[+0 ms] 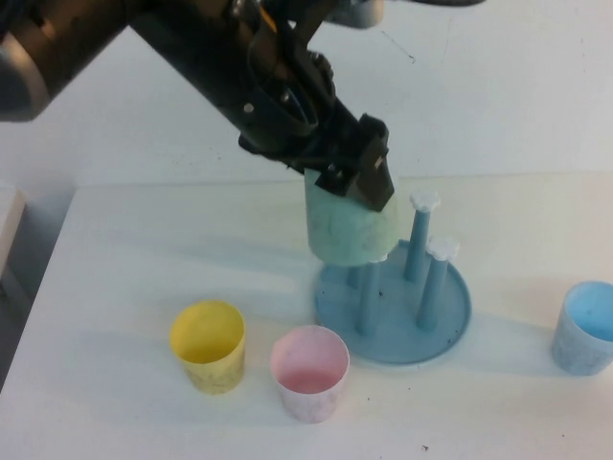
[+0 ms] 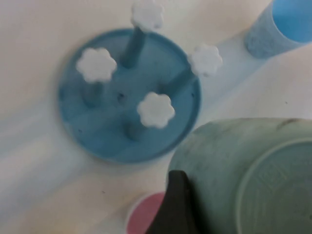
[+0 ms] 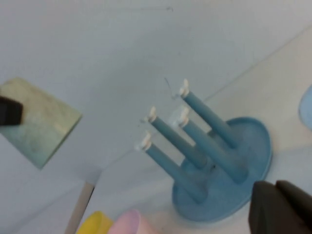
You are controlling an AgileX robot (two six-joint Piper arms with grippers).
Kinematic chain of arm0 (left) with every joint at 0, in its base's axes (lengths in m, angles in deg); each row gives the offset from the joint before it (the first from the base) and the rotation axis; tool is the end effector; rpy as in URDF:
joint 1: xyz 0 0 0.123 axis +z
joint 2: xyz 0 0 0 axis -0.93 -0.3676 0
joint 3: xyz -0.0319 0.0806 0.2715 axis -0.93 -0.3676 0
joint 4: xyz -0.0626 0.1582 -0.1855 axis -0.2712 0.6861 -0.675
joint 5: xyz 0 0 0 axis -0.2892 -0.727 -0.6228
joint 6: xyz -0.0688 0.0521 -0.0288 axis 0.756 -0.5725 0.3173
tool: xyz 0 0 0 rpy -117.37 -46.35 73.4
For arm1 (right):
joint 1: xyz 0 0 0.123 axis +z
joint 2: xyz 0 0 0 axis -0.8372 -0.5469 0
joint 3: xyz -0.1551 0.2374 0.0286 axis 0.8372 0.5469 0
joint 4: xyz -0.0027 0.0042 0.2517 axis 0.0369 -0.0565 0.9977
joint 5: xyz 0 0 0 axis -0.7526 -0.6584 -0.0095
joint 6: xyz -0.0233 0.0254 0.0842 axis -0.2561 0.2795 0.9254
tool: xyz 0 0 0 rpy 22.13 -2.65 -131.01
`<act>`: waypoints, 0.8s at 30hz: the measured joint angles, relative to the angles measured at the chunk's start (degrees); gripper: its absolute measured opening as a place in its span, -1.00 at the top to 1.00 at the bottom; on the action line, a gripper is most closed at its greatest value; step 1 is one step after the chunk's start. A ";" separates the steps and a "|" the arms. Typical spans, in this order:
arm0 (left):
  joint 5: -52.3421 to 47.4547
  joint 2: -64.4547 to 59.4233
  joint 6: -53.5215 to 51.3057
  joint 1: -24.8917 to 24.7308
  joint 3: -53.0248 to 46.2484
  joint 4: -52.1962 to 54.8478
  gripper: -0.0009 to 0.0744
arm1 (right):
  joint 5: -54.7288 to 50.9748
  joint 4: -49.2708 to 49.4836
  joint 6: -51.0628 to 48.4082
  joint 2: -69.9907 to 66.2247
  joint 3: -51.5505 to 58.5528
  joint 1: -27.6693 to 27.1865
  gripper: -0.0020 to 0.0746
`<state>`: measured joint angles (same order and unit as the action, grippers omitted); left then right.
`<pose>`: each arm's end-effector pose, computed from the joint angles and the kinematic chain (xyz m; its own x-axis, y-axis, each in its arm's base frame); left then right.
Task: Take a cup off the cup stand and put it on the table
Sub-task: Hand over the cup
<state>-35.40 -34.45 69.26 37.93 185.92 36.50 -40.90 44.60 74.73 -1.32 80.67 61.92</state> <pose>0.3014 -0.2135 0.4067 -0.6557 0.4803 -0.5825 0.7006 0.6746 -0.2325 0.0526 0.0232 0.1904 -0.2644 0.6701 -0.6936 -0.1433 0.6839 0.7154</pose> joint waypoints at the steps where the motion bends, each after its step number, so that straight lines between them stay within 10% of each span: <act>1: -0.01 0.49 -0.20 0.47 -2.36 -1.60 -0.54 | 1.11 0.59 -2.31 0.00 0.00 0.00 0.95; 16: 18.51 16.53 -11.92 10.24 -47.18 -34.90 -0.54 | 2.80 2.81 -26.05 0.00 0.00 0.00 0.95; 24: 16.41 17.01 -24.07 19.11 -54.80 -68.66 -0.54 | 2.80 20.61 -48.12 -0.94 0.00 0.00 0.95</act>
<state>-19.00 -17.44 45.20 57.04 131.12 -32.16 -38.09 65.21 26.62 -2.25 80.67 61.92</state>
